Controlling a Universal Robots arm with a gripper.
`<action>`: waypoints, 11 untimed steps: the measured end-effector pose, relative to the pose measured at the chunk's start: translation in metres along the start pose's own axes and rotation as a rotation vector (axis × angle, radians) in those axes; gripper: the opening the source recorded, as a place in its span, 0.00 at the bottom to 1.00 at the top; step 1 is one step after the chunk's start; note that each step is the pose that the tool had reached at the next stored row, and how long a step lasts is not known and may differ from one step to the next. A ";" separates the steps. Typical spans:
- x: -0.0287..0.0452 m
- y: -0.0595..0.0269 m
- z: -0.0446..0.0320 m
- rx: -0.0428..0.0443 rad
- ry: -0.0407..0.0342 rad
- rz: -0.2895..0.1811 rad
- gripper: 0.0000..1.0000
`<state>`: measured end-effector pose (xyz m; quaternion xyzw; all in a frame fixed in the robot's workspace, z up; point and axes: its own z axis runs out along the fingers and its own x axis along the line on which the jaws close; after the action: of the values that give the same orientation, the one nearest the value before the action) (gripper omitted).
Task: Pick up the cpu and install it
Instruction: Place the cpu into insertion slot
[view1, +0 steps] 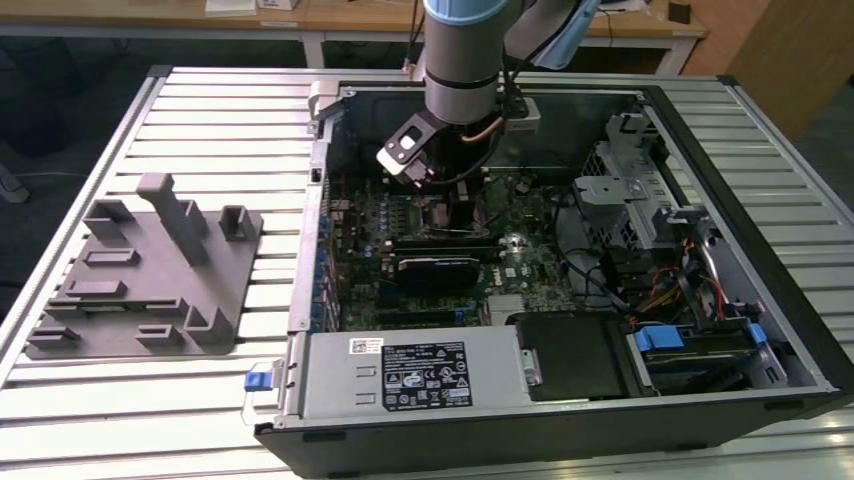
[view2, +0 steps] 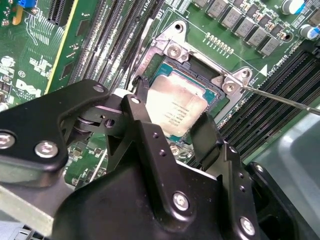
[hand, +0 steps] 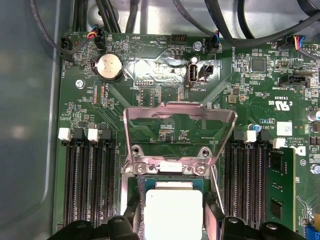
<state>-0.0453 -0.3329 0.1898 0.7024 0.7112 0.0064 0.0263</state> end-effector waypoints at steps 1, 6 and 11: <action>0.0004 0.0000 0.0000 0.0000 0.0001 0.000 0.61; 0.0024 0.0000 0.0000 -0.0001 0.0001 0.000 0.61; 0.0024 0.0001 -0.0011 0.0001 -0.0001 0.000 0.61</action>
<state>-0.0453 -0.3304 0.1908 0.7024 0.7113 0.0063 0.0263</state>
